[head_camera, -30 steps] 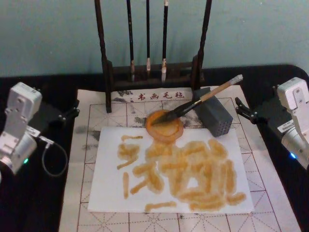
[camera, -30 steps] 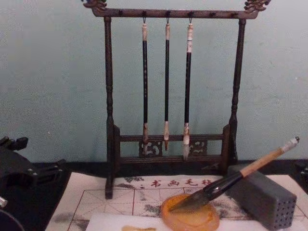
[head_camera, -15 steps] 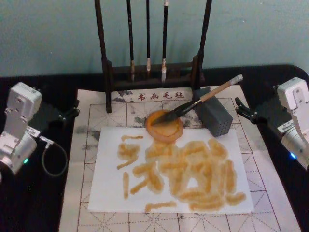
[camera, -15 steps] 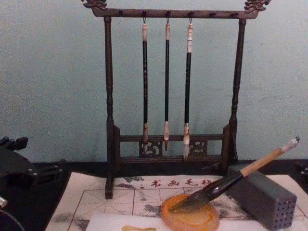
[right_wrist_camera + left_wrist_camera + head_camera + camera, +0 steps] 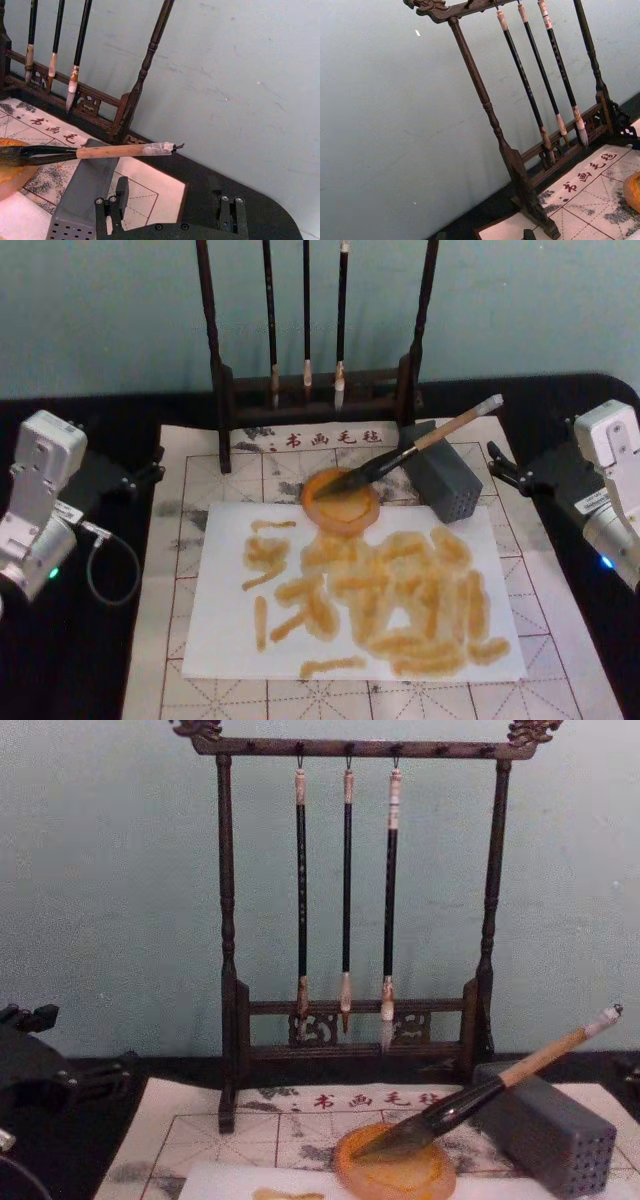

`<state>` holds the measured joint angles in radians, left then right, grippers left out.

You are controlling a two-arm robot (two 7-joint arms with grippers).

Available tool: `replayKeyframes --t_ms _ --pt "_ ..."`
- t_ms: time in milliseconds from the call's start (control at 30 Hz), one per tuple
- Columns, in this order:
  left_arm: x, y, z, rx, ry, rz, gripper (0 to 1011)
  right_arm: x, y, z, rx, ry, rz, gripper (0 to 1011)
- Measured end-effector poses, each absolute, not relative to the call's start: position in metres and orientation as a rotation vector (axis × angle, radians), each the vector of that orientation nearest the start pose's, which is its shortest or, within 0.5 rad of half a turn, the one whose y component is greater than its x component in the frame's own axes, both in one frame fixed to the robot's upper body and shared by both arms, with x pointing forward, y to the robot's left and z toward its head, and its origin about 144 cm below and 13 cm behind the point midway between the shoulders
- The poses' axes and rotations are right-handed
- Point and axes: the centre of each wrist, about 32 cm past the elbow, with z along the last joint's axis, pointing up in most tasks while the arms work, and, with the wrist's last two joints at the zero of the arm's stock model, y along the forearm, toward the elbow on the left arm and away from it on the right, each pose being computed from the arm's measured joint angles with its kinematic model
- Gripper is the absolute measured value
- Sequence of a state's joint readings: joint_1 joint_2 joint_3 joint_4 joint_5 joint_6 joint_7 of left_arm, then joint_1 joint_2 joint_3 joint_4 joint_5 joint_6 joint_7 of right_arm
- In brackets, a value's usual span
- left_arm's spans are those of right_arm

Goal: Pick up the brush from the inkstone, write on the paper, then place the brush back to its original position.

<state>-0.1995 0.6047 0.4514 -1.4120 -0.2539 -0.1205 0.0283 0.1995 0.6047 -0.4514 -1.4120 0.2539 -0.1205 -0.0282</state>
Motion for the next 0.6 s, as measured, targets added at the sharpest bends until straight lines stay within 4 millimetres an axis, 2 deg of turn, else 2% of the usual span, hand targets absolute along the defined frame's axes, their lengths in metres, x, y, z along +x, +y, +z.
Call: replayKeyframes --t_ms 600 --pt "0.4886 0.3097 1.1398 0.304 -0.285 1.248 1001 0.4886 -0.3097 1.1398 -0.304 -0.285 -1.248 1002"
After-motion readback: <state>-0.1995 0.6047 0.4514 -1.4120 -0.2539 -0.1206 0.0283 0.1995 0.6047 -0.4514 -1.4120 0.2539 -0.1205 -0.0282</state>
